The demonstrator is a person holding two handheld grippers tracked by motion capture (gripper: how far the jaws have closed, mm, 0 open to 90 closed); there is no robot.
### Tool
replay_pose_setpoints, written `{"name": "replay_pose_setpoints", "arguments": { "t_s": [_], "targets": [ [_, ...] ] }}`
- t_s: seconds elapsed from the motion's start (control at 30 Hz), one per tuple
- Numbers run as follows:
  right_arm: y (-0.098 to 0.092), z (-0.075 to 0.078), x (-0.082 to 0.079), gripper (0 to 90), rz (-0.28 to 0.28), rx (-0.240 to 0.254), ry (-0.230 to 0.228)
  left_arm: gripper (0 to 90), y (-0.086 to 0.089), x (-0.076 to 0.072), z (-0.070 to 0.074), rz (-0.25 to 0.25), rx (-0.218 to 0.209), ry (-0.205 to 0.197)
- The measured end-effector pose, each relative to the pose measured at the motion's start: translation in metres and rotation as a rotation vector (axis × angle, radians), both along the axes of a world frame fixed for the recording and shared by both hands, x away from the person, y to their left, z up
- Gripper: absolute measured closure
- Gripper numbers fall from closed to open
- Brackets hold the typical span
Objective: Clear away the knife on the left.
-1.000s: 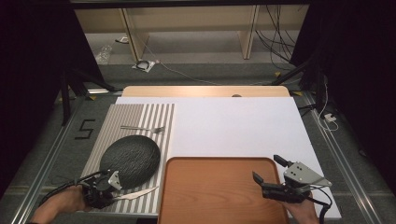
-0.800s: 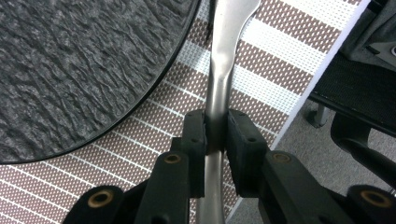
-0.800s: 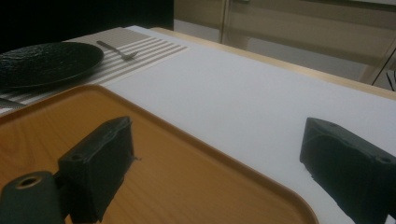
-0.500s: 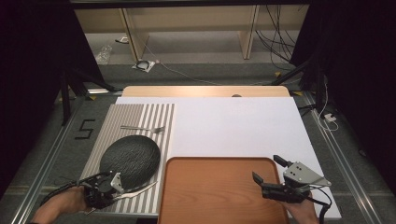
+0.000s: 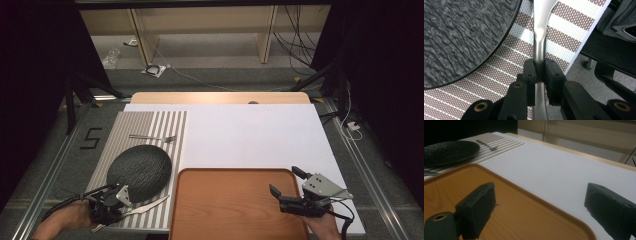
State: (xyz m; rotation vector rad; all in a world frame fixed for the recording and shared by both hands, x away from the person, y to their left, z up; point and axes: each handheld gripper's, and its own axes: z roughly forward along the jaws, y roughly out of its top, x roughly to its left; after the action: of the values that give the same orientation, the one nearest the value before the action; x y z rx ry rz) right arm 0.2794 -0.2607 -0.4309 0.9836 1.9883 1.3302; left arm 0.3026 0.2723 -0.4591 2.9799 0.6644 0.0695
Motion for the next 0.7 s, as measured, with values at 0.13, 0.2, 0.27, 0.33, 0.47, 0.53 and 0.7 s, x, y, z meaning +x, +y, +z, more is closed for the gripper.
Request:
{"name": "replay_pose_setpoints", "arguments": {
  "t_s": [0.13,0.2,0.27,0.33,0.47,0.53,0.7],
  "targets": [
    [0.0,0.0,0.0,11.0,0.002,0.0,0.002,79.7,0.0,-0.002,0.003,0.01,-0.023,0.01],
    [0.0,0.0,0.0,11.0,0.004,-0.002,0.006,79.7,0.001,-0.003,0.004,0.015,-0.037,0.007],
    [0.001,0.0,0.0,11.0,0.005,0.0,0.007,79.7,0.002,-0.003,0.005,0.023,-0.041,0.0],
    [0.001,0.0,0.0,11.0,0.006,0.001,0.007,79.7,0.002,-0.003,0.008,0.023,-0.053,-0.004],
    [0.001,0.0,0.0,11.0,0.009,0.001,0.007,79.7,-0.002,-0.006,0.015,0.025,-0.094,-0.011],
    [0.001,0.0,0.0,11.0,0.009,-0.001,0.008,79.7,-0.004,-0.007,0.016,0.013,-0.108,-0.009],
    [0.001,0.0,-0.001,11.0,0.009,0.001,0.006,79.7,-0.022,-0.008,0.025,0.032,-0.189,-0.062]
  ]
}}
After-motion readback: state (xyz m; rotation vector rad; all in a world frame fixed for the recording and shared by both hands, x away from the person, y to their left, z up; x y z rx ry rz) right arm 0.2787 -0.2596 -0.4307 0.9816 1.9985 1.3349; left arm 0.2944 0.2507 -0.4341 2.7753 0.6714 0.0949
